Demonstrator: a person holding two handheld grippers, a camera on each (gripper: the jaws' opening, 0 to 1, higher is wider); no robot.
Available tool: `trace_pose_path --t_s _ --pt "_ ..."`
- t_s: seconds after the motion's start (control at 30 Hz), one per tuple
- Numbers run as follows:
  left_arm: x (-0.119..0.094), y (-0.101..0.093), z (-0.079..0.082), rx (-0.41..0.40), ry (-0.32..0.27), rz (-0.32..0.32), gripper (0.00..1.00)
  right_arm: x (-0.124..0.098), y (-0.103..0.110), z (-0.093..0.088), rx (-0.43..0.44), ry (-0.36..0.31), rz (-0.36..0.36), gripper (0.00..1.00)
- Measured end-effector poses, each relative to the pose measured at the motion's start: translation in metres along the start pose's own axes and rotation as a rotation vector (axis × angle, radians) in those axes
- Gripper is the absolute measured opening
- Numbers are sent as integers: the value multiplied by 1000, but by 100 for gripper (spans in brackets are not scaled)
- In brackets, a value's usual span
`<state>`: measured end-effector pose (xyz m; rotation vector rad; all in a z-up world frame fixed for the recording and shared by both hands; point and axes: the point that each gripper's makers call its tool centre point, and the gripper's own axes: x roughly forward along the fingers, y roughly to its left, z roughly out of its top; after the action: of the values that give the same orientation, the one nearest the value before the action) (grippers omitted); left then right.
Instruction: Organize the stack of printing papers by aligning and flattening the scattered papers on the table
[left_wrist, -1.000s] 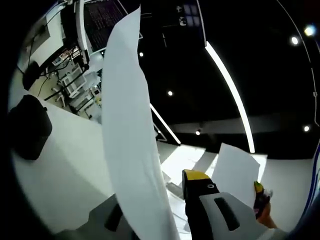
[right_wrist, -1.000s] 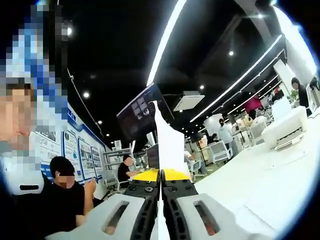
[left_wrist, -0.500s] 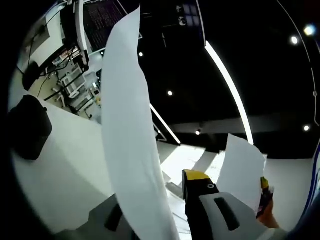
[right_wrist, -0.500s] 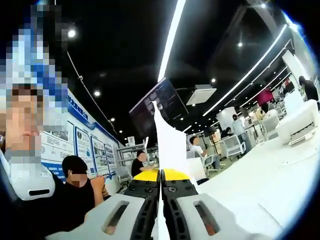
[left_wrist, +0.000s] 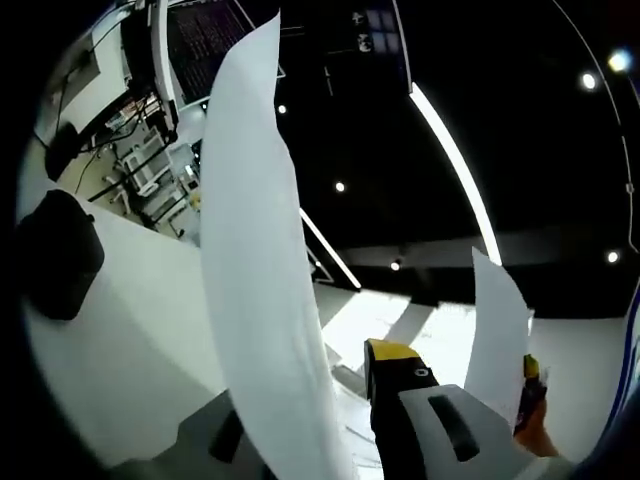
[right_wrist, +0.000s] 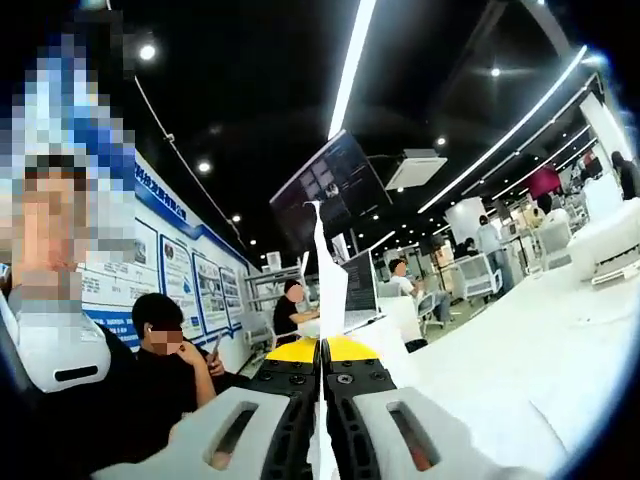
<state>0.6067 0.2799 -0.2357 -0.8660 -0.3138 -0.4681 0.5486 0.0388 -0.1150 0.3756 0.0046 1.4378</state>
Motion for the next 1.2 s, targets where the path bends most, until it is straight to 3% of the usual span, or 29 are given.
trace_pose_path --t_s 0.1,0.2,0.27,0.47,0.93,1.2 --pt "0 0 0 1 1 -1 20 5 -11 -9 1 18 -31 0" --pt "0 0 0 1 2 -2 20 7 -41 -19 -31 61 -166 0" --pt "0 0 0 -1 0 -3 20 9 -50 -26 -55 96 -199 0" --pt "0 -1 0 0 3 -4 20 25 -63 -46 -89 157 -225 0" --pt "0 3 0 -5 9 -10 20 52 -102 -32 -153 209 -313 0" --pt "0 3 0 -9 11 -15 20 66 -105 -47 -154 232 -318 0"
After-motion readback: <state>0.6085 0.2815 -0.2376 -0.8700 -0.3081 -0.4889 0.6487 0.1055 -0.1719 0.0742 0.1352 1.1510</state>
